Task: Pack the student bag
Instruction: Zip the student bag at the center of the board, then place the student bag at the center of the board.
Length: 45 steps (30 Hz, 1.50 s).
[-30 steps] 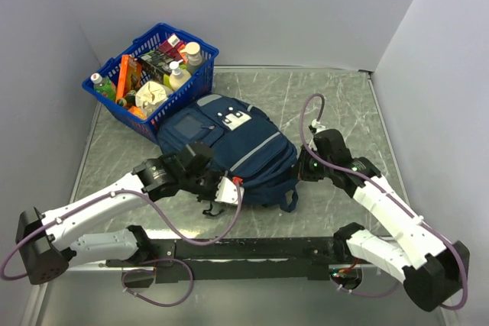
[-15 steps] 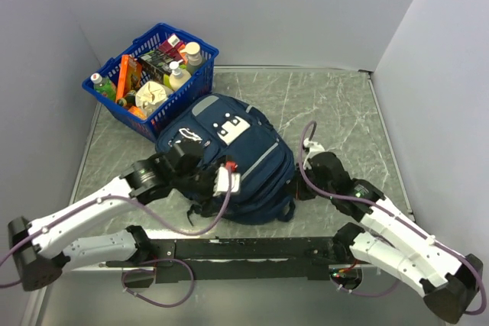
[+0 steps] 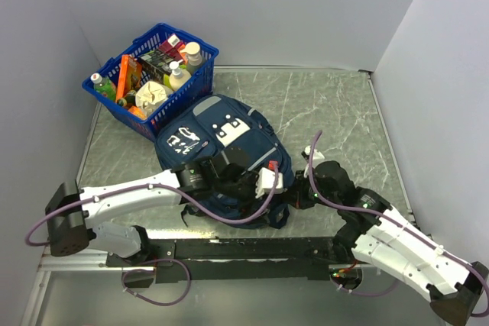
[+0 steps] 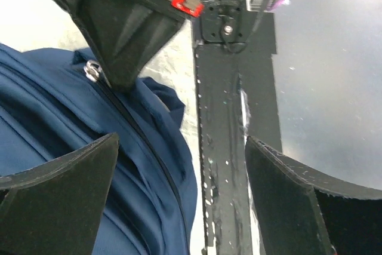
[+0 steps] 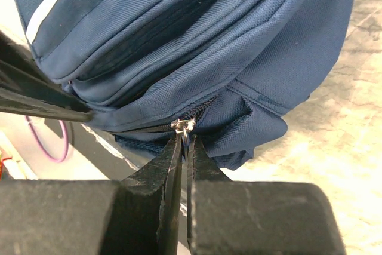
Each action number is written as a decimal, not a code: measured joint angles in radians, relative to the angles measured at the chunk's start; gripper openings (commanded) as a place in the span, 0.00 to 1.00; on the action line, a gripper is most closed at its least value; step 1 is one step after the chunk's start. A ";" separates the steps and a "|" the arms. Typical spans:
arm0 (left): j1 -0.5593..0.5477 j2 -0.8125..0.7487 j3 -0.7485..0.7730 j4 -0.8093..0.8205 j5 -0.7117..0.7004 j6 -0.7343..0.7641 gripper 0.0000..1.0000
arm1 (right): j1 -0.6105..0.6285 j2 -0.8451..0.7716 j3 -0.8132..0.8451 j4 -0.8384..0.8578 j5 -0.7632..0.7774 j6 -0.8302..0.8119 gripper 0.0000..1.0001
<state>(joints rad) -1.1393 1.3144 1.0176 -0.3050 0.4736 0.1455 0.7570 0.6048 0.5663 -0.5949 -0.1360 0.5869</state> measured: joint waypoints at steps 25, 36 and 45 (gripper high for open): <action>-0.060 0.092 -0.014 0.129 -0.282 -0.016 0.01 | 0.066 0.023 0.079 -0.084 -0.017 -0.009 0.00; -0.055 0.037 -0.044 0.128 -0.243 0.139 0.01 | -0.196 0.103 0.144 -0.165 -0.146 -0.055 0.00; -0.032 -0.023 -0.052 0.008 -0.150 0.344 0.01 | -0.264 0.286 0.208 -0.162 -0.308 -0.135 0.00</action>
<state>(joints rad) -1.1713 1.2919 0.9657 -0.2974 0.3233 0.4896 0.4931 0.8909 0.7746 -0.7570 -0.4438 0.4522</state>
